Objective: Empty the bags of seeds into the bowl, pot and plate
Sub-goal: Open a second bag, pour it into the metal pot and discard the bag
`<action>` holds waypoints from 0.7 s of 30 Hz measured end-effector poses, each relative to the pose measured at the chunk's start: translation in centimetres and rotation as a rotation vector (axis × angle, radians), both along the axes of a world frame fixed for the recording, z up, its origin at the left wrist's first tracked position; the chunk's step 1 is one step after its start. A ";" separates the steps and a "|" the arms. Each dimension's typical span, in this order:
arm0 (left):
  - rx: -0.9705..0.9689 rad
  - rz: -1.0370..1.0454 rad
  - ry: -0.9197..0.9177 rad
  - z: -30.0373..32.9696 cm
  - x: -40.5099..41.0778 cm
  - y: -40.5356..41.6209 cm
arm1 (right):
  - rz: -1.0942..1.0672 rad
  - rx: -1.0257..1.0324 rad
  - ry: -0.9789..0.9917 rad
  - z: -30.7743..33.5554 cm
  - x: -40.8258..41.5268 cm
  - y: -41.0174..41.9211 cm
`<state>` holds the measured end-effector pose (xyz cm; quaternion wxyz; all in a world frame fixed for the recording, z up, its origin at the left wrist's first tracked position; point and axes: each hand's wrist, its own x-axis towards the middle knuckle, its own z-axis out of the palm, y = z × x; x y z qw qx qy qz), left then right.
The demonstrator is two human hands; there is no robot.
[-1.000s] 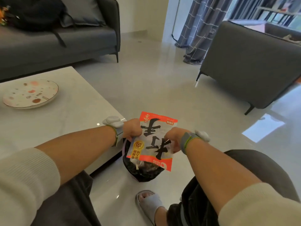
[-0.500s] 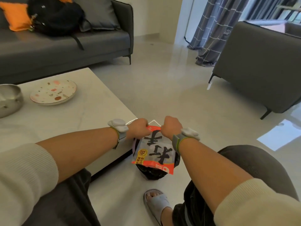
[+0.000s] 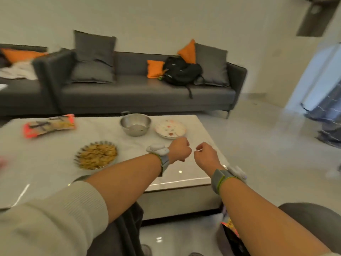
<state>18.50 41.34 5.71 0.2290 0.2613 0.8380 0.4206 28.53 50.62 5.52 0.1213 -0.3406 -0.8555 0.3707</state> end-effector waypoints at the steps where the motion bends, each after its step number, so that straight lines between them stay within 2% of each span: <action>1: -0.032 0.002 0.021 0.6 -0.2 -0.6 | 0.019 -0.001 -0.018 0.1 -0.5 -0.4; 8: -0.221 0.268 0.159 2.5 -4.7 -15.1 | 0.374 0.037 -0.085 -0.4 -10.8 -13.2; 11: -0.283 0.337 0.215 2.5 -6.2 -18.7 | 0.436 0.041 -0.063 -1.1 -13.1 -16.9; 13: -0.244 0.461 0.252 3.0 -7.6 -22.6 | 0.493 0.010 -0.022 -1.0 -15.7 -20.8; 18: -0.029 0.809 0.202 1.2 -10.4 -30.8 | 0.570 -0.061 0.147 -0.5 -19.8 -28.5; 21: 0.015 0.893 0.168 -0.7 -11.8 -35.1 | 0.624 -0.091 0.215 -0.6 -21.5 -32.1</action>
